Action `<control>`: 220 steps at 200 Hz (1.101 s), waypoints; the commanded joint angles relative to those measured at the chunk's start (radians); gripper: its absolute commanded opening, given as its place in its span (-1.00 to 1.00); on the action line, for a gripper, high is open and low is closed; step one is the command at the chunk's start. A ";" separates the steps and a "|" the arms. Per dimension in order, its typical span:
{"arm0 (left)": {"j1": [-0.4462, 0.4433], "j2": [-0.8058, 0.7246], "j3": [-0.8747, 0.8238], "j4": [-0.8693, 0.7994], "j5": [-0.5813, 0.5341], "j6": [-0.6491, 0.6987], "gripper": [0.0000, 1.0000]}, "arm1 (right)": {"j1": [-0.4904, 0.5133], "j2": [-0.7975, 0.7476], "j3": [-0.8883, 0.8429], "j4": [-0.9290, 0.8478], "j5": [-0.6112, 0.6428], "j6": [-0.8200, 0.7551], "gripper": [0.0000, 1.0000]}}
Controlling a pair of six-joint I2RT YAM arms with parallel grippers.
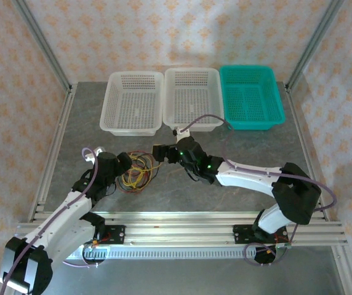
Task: Untangle the cables
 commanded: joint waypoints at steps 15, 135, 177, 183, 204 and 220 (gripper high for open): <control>0.033 0.039 -0.012 -0.017 0.044 -0.008 0.99 | 0.001 -0.007 0.046 0.005 -0.004 -0.001 0.99; 0.035 0.220 -0.006 0.094 0.145 0.057 0.99 | 0.002 -0.015 0.040 -0.033 0.069 0.029 1.00; 0.036 0.273 -0.008 0.131 0.192 0.072 0.99 | -0.001 -0.049 0.024 -0.092 0.177 0.061 0.98; 0.035 0.277 -0.011 0.138 0.195 0.072 0.99 | -0.003 -0.056 0.020 -0.095 0.184 0.062 0.98; 0.034 0.289 -0.014 0.161 0.210 0.081 0.99 | -0.004 -0.076 0.011 -0.106 0.216 0.075 0.98; 0.024 0.299 -0.013 0.180 0.221 0.096 0.98 | -0.008 -0.088 0.005 -0.130 0.260 0.102 0.98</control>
